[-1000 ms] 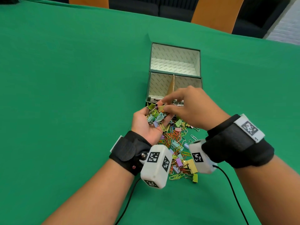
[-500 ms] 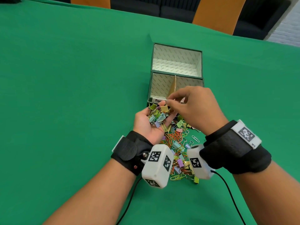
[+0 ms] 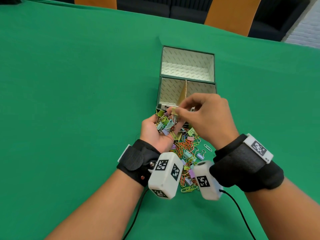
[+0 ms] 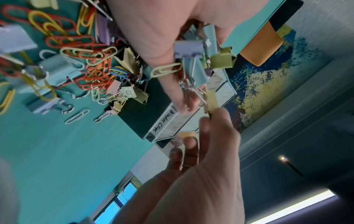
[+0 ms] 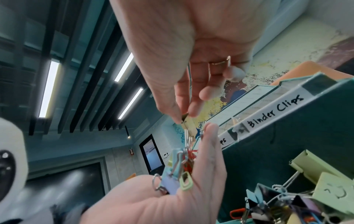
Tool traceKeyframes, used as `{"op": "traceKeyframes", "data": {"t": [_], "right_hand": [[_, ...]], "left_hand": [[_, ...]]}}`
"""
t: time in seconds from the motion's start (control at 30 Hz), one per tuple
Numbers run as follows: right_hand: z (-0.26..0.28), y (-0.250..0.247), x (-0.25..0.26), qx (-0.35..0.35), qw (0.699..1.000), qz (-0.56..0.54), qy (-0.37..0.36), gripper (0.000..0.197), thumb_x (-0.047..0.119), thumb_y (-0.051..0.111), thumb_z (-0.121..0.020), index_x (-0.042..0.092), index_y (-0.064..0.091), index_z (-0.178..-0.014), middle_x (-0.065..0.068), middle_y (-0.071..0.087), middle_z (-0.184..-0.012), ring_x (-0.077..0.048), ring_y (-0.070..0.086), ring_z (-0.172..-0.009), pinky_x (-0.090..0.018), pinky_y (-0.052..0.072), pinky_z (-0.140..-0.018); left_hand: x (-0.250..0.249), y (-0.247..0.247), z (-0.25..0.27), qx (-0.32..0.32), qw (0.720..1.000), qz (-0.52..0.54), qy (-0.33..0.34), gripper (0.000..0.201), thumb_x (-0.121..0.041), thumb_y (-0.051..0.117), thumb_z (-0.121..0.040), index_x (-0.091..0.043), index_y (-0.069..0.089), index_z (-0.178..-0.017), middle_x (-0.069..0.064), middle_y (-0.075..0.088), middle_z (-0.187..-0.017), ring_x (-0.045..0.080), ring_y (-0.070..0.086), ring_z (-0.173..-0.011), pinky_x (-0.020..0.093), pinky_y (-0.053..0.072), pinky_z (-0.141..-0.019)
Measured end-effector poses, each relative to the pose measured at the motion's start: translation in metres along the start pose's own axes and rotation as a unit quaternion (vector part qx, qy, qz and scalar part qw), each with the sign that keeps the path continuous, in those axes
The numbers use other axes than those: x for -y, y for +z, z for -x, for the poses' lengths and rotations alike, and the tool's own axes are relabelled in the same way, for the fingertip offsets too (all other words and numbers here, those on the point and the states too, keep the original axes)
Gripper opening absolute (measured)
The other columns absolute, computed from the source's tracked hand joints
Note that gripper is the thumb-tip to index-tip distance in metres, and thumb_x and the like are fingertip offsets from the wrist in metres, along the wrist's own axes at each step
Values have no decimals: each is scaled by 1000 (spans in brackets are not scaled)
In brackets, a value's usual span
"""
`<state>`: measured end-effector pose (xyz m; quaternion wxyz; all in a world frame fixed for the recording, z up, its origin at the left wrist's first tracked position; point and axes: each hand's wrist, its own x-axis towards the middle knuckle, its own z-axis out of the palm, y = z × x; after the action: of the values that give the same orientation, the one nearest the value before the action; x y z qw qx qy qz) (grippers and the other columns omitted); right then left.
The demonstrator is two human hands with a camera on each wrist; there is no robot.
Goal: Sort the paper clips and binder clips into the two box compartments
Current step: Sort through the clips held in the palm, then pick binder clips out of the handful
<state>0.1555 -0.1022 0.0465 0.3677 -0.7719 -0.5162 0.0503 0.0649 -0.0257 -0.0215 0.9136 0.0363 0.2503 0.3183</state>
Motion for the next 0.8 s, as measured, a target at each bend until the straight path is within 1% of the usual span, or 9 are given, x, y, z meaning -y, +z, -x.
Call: {"op": "traceKeyframes", "data": {"t": [0.07, 0.17, 0.23, 0.33, 0.43, 0.53, 0.6, 0.7, 0.8], "right_hand": [[-1, -1, -2, -30, 999, -16, 8, 12, 31, 76, -78, 23, 71, -71, 16, 62, -57, 9, 49, -47, -6, 33, -46], [-1, 1, -6, -44, 999, -31, 9, 9, 28, 77, -77, 22, 72, -71, 18, 59, -56, 11, 50, -50, -4, 32, -48], [0, 2, -8, -62, 997, -38, 2, 9, 28, 76, -77, 23, 72, -71, 20, 58, -54, 8, 50, -50, -5, 32, -49], [0, 3, -10, -98, 994, -54, -18, 10, 32, 76, -76, 25, 72, -70, 25, 57, -53, -3, 46, -49, -12, 34, -50], [1, 1, -9, -123, 988, -82, -41, 9, 29, 78, -77, 23, 73, -72, 22, 57, -53, -5, 46, -50, -13, 36, -50], [3, 0, -8, -114, 989, -82, -48, 9, 31, 78, -77, 23, 73, -72, 16, 60, -56, -6, 48, -51, -14, 38, -49], [2, -1, -10, -128, 986, -101, -38, 8, 30, 77, -78, 24, 73, -74, 15, 63, -59, -3, 48, -51, -14, 39, -50], [-4, -7, -14, -162, 977, -137, -12, 8, 29, 78, -78, 24, 72, -75, 10, 68, -66, -4, 50, -54, -19, 43, -53], [-18, -15, -23, -192, 974, -123, 9, 8, 31, 77, -77, 25, 72, -74, 12, 68, -67, 0, 51, -54, -20, 46, -56]], "left_hand": [[0, 2, 2, 16, 1000, 21, 3, 42, -21, 28, -101, 3, 59, -86, 19, 68, -85, 31, 70, -67, 51, 54, -68], [0, 3, 3, 32, 999, 34, 1, 41, -20, 27, -101, 4, 58, -88, 18, 65, -92, 32, 71, -67, 52, 55, -67], [0, 3, 3, 43, 998, 36, -5, 41, -19, 27, -101, 3, 58, -88, 18, 67, -85, 32, 71, -69, 53, 54, -71], [-1, 2, 4, 58, 998, 32, -9, 45, -20, 23, -102, 3, 56, -83, 18, 69, -72, 32, 71, -68, 52, 52, -76], [-2, 4, 6, 61, 998, 31, -13, 47, -22, 21, -102, 1, 55, -80, 18, 69, -72, 32, 71, -68, 51, 52, -77], [-1, 3, 5, 61, 997, 37, -13, 47, -23, 21, -102, 2, 55, -82, 19, 68, -74, 33, 71, -68, 51, 53, -75], [-1, 2, 3, 64, 997, 34, -20, 48, -24, 21, -102, 2, 56, -83, 20, 69, -75, 33, 71, -71, 51, 53, -78], [-2, 0, 1, 62, 997, 37, -24, 46, -23, 23, -102, 3, 58, -86, 21, 69, -80, 33, 71, -72, 50, 54, -77], [-2, 0, 1, 59, 997, 42, -33, 46, -23, 26, -101, 4, 61, -87, 22, 69, -83, 34, 71, -72, 50, 54, -74]]}}
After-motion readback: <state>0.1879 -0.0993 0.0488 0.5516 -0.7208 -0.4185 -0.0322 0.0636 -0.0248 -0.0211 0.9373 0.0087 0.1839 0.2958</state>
